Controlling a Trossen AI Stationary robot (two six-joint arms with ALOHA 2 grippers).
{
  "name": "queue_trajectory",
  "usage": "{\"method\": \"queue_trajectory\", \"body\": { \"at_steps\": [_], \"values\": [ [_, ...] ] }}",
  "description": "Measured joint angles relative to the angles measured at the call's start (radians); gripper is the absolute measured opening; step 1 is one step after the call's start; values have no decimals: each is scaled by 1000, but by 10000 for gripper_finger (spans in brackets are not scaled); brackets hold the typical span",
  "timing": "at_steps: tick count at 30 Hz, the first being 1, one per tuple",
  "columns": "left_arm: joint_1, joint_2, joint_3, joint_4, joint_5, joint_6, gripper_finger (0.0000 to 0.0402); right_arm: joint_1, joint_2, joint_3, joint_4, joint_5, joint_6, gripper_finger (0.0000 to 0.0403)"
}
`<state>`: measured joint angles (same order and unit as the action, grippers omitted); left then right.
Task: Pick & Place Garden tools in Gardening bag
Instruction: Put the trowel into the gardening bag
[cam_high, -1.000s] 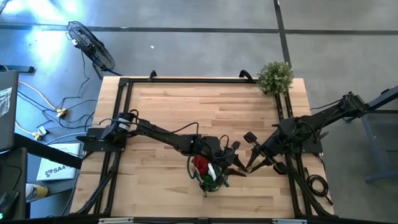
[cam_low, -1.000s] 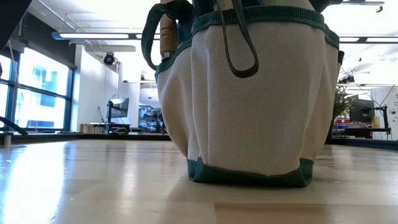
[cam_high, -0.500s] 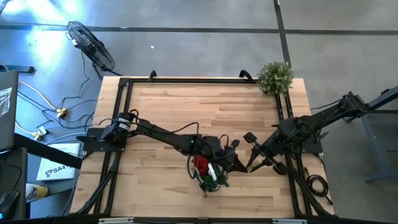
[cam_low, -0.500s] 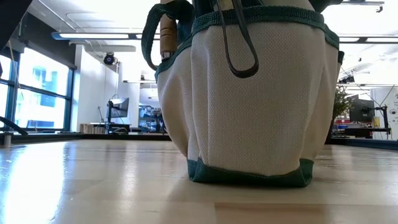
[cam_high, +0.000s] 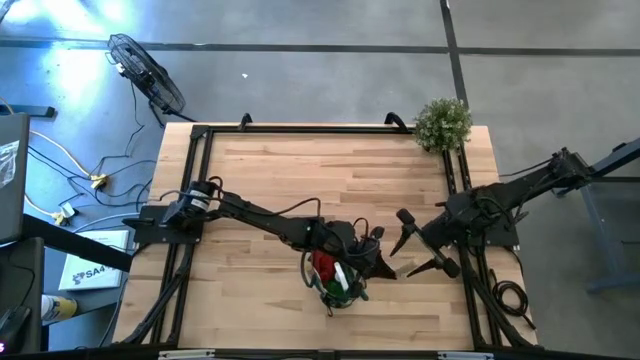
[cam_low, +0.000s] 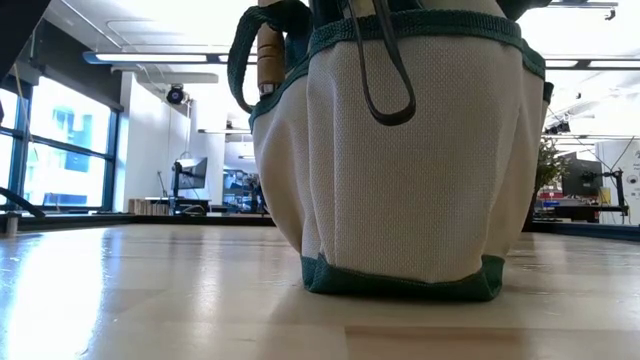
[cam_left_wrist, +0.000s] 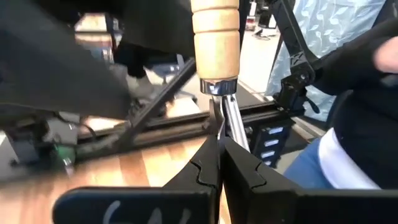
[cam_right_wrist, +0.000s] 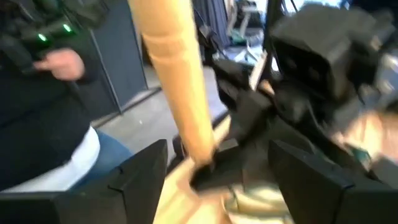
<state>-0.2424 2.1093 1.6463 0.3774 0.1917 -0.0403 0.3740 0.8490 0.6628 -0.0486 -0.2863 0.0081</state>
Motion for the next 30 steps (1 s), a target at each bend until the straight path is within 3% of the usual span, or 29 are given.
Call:
{"method": "queue_trajectory", "body": {
  "at_steps": [6,14,22,26,30],
  "values": [
    [-11,-26,10,-123,-15,-103,0,16,-73,0,-239,18,25,281],
    [-13,-59,165,-501,-91,-341,0,127,-139,0,-468,319,22,270],
    [-6,-63,380,-938,-94,-597,0,270,-153,0,-546,479,14,256],
    [2,-60,413,-1010,-20,-739,0,344,-152,0,-555,579,6,254],
    [15,-61,416,-1057,10,-869,0,424,-148,0,-516,724,-108,254]
  ]
}}
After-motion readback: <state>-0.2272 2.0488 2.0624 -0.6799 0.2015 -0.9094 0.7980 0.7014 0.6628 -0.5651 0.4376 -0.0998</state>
